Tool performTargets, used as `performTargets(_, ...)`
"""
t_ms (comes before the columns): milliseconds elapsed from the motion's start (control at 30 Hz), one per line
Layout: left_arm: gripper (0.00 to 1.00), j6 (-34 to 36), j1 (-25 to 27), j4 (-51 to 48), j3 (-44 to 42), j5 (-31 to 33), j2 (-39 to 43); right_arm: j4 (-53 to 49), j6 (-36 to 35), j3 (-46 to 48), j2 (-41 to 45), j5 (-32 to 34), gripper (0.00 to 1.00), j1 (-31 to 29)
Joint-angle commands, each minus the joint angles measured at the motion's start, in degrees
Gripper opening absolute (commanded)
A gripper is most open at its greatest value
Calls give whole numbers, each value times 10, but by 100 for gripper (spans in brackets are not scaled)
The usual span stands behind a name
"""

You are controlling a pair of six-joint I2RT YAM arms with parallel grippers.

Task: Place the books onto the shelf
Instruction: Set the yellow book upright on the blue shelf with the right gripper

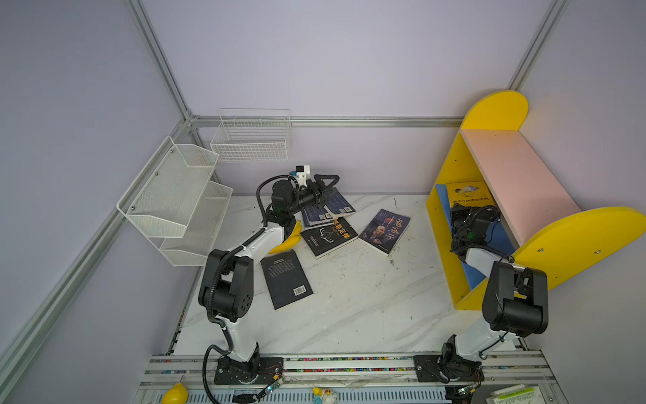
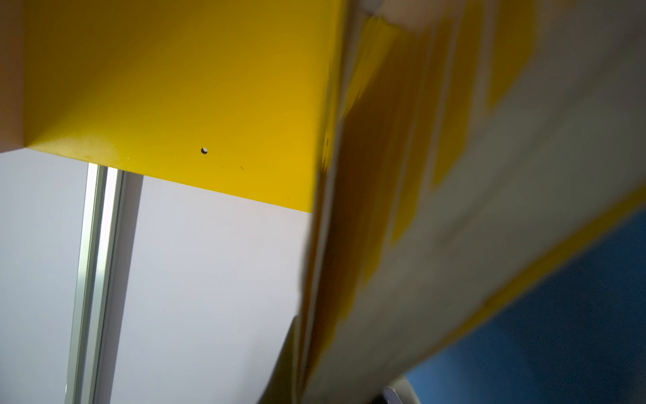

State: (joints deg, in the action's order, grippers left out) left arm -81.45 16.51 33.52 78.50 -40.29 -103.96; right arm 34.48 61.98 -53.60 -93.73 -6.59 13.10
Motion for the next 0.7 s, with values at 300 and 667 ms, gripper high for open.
performTargets(300, 72, -11, -3, 50, -19, -10, 15, 0, -41, -20, 24, -58, 9, 9)
performTargets(667, 73, -16, -5, 57, -26, -12, 12, 1, -14, -31, -4, -38, 27, 8)
